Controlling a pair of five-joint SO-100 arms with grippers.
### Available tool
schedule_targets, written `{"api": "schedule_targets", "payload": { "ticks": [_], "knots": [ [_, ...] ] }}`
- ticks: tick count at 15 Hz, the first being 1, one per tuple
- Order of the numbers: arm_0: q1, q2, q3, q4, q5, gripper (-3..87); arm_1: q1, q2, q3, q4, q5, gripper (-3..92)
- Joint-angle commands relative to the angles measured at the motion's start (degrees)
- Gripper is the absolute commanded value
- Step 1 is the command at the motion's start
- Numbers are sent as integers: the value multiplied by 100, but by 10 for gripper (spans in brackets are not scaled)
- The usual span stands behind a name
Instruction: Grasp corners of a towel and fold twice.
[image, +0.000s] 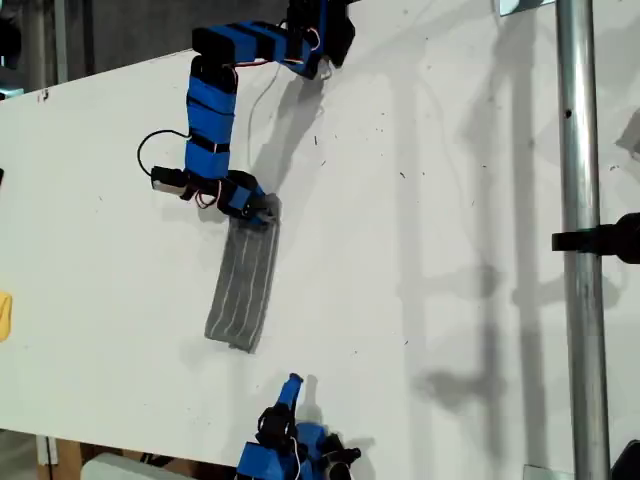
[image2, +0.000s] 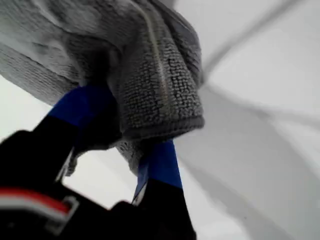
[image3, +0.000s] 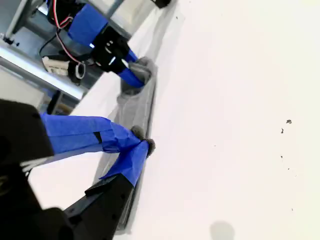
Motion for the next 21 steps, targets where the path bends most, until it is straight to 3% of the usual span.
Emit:
{"api": "schedule_targets", "payload": {
  "ticks": [1, 3, 5, 8, 9, 13, 18, 21],
  "knots": [
    [44, 26, -35, 26, -53, -24, 360, 18, -88, -290, -360, -1],
    [53, 26, -26, 26, -44, -26, 396, 686, 510, -272, -633, -2],
    [62, 26, -35, 18, -53, -27, 193, 2681, 2013, 193, -615, -2],
    [202, 26, -26, 9, -79, -27, -396, 6961, 2874, 3472, -105, -2],
    [229, 26, -9, 9, -88, -27, -299, 7603, 3138, 3762, -132, -2],
    [211, 26, 9, -26, -26, -27, -598, 5985, 3437, 1652, -132, -2],
    [237, 26, 97, -70, -62, -27, -782, 4403, 2804, 229, -299, -2],
    [220, 26, 141, -141, -53, -27, -932, 4342, 2751, -1169, -536, -2]
  ]
}}
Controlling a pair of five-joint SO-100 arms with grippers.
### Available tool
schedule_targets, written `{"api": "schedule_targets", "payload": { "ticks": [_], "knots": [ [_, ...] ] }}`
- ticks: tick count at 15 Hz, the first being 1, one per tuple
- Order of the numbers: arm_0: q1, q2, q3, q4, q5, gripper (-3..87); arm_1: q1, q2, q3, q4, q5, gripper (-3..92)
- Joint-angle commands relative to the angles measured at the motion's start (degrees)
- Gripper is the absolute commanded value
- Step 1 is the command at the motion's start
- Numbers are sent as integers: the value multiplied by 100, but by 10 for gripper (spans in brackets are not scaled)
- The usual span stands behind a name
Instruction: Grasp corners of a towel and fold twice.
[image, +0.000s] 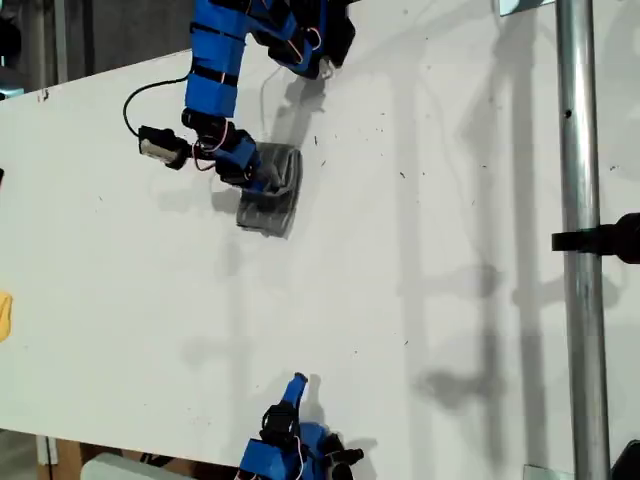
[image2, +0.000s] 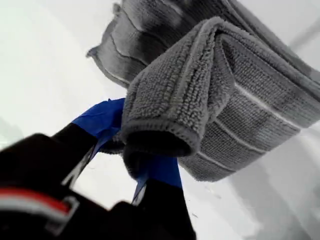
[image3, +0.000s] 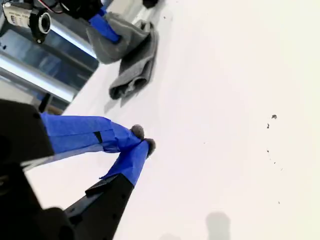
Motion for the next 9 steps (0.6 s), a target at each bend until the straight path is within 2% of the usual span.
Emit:
{"api": "schedule_targets", "payload": {
  "ticks": [1, 2, 3, 4, 5, 9],
  "knots": [
    [26, 26, -35, -158, -9, -27, -53, -62, -624, -650, -158, 83],
    [44, 26, -26, -176, -9, -27, -79, -70, -756, -896, -448, 441],
    [62, 26, -26, -176, -26, -27, -167, 281, -615, -1556, -861, 409],
    [88, 26, -18, -176, -44, -27, -246, 1020, 9, -2892, -1283, 242],
    [88, 26, -9, -185, -53, -27, -176, 1591, 466, -3894, -1397, 177],
    [79, 26, 53, -220, -18, -27, 141, 2083, 343, -3023, -1415, 177]
  ]
}}
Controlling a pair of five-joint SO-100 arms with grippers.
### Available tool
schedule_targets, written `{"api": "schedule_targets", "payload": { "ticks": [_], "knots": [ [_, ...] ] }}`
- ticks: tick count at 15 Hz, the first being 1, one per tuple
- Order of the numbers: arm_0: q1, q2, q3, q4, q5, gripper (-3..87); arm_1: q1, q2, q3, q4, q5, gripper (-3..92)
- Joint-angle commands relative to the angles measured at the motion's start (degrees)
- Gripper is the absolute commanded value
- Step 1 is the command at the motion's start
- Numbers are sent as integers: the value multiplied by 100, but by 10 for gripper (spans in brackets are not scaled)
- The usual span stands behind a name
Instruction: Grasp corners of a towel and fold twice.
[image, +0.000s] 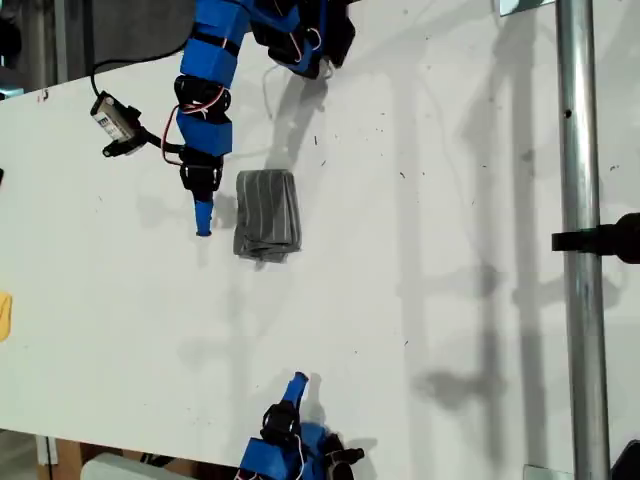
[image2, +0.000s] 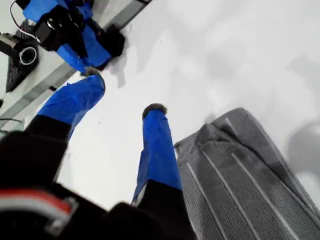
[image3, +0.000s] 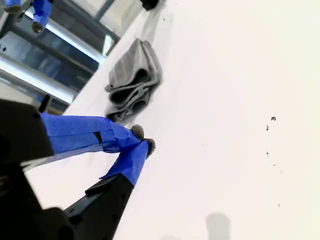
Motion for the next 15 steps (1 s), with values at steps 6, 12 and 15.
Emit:
{"api": "schedule_targets", "payload": {
  "ticks": [6, 12, 15],
  "knots": [
    [-264, 26, 958, -879, 176, -23, -35, 5467, 2848, 3674, 1072, -3],
    [-237, 9, 1784, -492, -1090, -19, -633, 6706, 4764, 5739, 2593, 10],
    [-97, 9, 1784, -483, 791, -19, -1529, 6741, 4729, 5766, 2681, 32]
  ]
}}
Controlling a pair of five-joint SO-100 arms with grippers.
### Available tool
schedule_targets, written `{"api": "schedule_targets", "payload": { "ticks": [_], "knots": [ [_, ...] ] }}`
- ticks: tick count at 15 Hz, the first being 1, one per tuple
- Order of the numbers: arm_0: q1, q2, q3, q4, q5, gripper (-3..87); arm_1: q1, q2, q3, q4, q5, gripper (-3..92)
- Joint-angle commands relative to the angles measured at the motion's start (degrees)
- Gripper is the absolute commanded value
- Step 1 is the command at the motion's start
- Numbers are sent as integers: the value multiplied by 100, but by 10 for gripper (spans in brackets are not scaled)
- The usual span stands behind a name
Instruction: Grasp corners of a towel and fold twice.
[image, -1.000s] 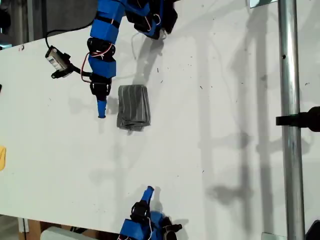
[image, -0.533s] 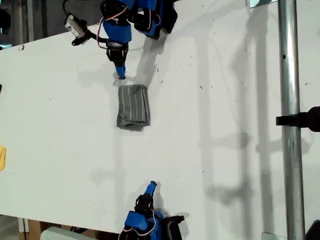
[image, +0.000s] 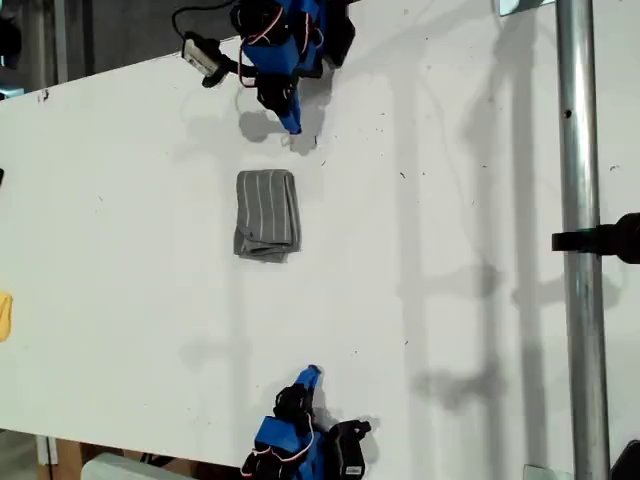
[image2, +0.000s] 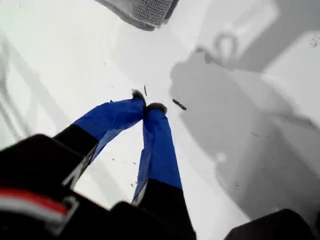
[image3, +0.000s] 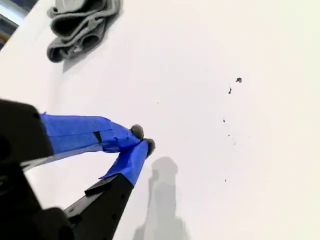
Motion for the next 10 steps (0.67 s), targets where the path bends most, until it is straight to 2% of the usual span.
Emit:
{"api": "schedule_targets", "payload": {
  "ticks": [1, 5, 10],
  "knots": [
    [79, 9, 35, -26, 3243, -21, -589, -26, -44, 53, 70, 32],
    [62, 9, 35, -26, 3226, -21, -1151, -26, -44, 53, 70, 32],
    [62, 9, 35, -26, 3217, -21, -1178, -26, -44, 53, 70, 32]
  ]
}}
